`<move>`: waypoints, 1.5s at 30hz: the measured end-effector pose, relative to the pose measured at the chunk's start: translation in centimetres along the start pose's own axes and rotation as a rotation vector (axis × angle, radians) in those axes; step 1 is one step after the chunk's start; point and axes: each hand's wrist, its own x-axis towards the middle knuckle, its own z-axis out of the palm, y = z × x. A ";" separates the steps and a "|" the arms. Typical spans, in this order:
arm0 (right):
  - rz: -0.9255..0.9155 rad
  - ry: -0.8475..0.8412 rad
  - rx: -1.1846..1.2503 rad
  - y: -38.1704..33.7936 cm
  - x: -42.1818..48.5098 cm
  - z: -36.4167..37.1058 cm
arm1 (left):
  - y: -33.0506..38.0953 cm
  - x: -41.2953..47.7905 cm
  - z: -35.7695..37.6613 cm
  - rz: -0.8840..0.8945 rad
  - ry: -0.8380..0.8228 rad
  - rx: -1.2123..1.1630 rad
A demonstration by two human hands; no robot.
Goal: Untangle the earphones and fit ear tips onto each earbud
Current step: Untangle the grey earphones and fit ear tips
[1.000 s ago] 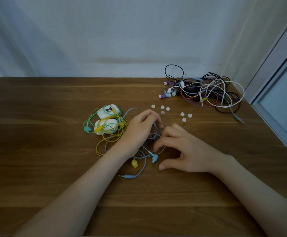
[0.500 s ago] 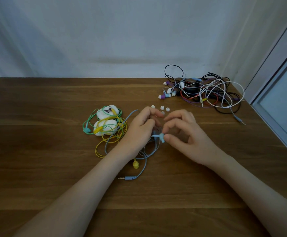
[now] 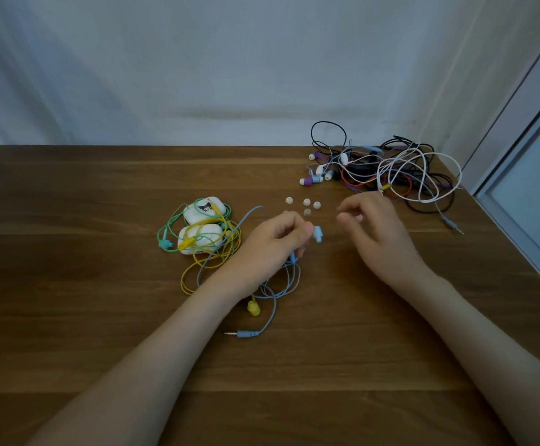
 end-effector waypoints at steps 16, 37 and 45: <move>0.257 0.098 -0.076 0.4 0.0 -0.4 | 0.3 -0.1 0.3 -0.051 0.056 0.032; 0.490 -0.193 0.987 -3.1 -0.8 0.5 | 0.3 0.0 0.4 -0.051 0.012 -0.158; 0.581 -0.239 1.106 -2.8 -0.7 0.5 | 0.0 0.0 0.5 -0.009 -0.023 -0.088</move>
